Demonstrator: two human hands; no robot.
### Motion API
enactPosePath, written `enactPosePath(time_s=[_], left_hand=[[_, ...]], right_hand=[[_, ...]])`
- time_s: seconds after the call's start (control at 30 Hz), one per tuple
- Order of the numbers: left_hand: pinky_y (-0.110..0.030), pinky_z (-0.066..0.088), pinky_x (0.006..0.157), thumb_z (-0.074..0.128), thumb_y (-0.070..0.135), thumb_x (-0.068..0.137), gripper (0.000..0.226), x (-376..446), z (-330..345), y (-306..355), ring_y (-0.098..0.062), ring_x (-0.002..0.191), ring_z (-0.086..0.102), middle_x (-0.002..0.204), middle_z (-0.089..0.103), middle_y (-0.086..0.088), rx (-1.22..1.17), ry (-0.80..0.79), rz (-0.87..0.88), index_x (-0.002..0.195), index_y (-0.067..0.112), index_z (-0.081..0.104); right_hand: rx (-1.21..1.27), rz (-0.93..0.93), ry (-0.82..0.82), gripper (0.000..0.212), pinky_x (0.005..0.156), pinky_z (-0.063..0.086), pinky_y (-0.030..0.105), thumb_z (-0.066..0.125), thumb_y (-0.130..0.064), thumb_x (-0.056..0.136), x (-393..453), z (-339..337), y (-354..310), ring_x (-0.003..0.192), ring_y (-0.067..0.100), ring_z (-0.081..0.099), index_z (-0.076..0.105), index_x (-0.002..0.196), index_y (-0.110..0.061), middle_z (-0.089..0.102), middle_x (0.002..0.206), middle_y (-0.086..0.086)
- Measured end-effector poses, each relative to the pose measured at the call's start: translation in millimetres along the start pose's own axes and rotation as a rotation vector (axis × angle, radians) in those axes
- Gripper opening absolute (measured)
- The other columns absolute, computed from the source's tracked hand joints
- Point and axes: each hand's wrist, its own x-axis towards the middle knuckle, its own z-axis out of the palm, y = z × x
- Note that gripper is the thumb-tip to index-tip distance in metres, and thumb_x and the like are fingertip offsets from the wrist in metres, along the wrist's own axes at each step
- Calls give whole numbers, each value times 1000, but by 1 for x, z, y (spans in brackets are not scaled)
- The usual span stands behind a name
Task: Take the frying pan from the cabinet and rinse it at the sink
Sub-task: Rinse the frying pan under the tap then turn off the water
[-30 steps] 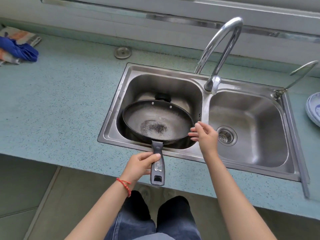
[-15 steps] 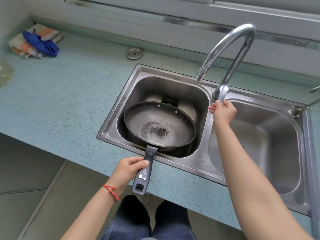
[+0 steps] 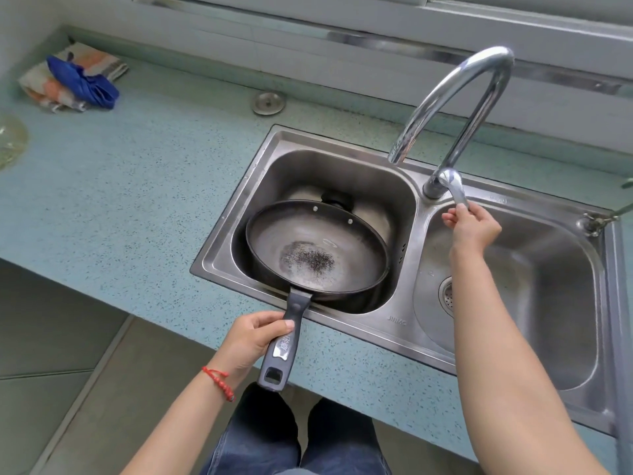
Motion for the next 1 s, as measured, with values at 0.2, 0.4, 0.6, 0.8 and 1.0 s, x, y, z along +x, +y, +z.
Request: enactPosePath(time_s=[0.2,0.4,0.6,0.8,1.0], left_hand=[[-26,53,63,71,10,71,16,2,-2,-2,-17,65,66,72,73,-7,11,-5,6,86,4,69],[-31,53,69,70,22,57,35,3,-3,-2,-19,69,66,75,73,-9,11,-16,9,87,4,69],[-28,53,65,74,37,42,55,5,-4,-5,-19,68,67,75,73,-9,10,-20,19,86,5,69],[-37,52,75,75,38,42,53,5,-4,-5,-23,73,66,78,73,-11,20,-38,40,85,6,70],[-33,48,75,73,43,46,44,9,-7,-4,-18,73,62,73,70,-3,63,-109,62,78,13,70]], right_hand=[[3,26,34,14,40,40,14,50,5,85,-2,5,-8,30,1,47,58,81,-5,52,57,6],[44,15,18,22,40,40,15,51,7,83,-2,6,-15,31,2,47,53,71,-12,51,57,7],[70,23,16,11,40,41,14,53,6,83,-1,8,-17,32,2,47,58,83,-4,52,56,4],[85,38,-30,8,43,45,14,52,2,86,-8,5,-20,35,2,54,55,87,-5,55,64,8],[-44,92,-89,25,40,45,14,49,-5,89,-69,-10,-6,38,3,58,52,111,5,60,70,8]])
